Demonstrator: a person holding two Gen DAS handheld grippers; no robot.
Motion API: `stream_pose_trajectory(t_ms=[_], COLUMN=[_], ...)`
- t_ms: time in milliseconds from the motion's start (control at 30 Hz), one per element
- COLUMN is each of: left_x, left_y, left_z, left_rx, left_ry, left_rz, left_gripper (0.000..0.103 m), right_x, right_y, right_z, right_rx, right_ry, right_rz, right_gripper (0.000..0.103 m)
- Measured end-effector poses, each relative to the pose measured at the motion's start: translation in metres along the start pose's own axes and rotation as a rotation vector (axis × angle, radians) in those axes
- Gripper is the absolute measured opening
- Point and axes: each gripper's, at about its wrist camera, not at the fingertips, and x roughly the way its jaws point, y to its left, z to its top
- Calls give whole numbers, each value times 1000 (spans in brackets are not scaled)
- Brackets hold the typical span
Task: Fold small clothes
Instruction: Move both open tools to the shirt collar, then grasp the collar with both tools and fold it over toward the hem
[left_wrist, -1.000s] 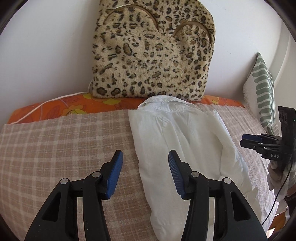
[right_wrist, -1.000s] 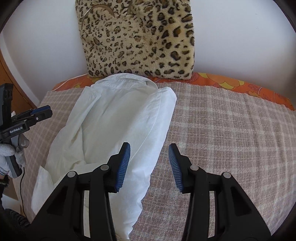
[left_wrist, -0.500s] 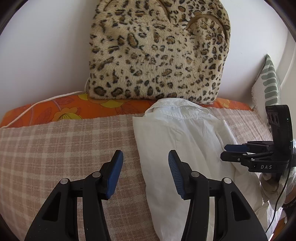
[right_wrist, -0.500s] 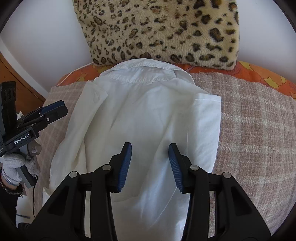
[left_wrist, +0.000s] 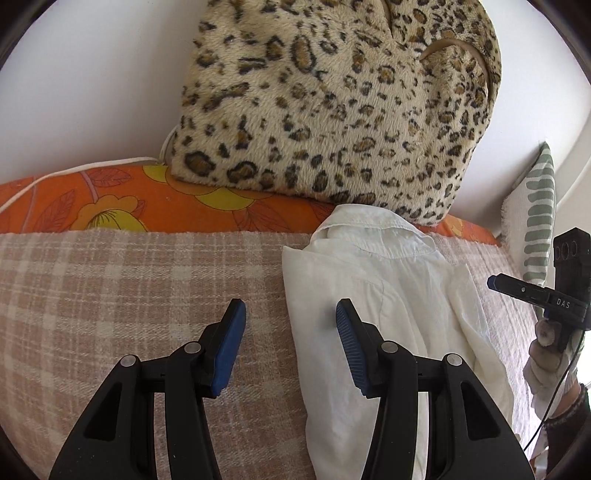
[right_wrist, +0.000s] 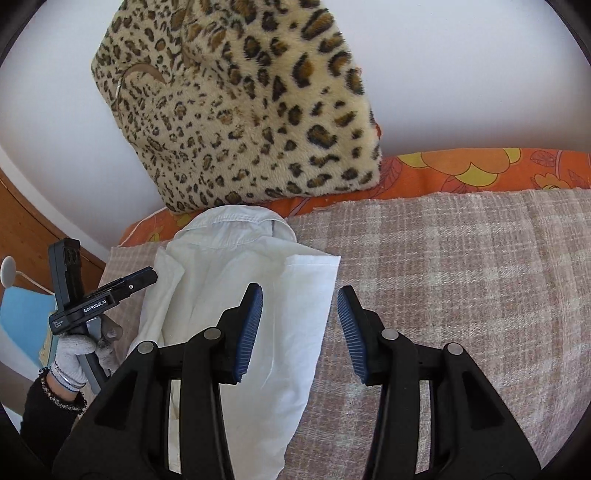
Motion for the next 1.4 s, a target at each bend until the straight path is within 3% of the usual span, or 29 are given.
stream_pose_trajectory(t_ms=[133,267,300,333,367,433,467,967,1167,1400], left_x=[6,12,15,17,22,25,23,-84,-138,-197], left_y=[5,2,0,-2,-6,-15,-21,-70,-94,-109], left_z=[4,8,9,10,11,9,9,8,-18,-77], left_rx=[-39,-29,-23,-17,-8,22,47,118,198,249], left_ry=[-1,-3,-1,-4,-7,-18,-34,-159,-192,-198], left_rz=[-38,-69,-71,-72,-74,-84,-85,-216,-224,-217], left_gripper=[49,46,45,31,15,5,3,2,2,2], right_x=[34,48,52,57,62,65,63,-52,-112,-161], right_y=[-15,-2,3,7,12,23,30,95,109,125], right_z=[4,8,11,13,15,16,16,14,-20,-92], right_rx=[30,-6,-16,-25,-36,-72,-91,-175,-213,-289], right_ry=[55,38,37,41,48,53,44,-126,-171,-192], right_rz=[18,33,27,9,-21,-63,-69,-15,4,-21], right_gripper=[46,46,40,26,19,7,7,5,5,5])
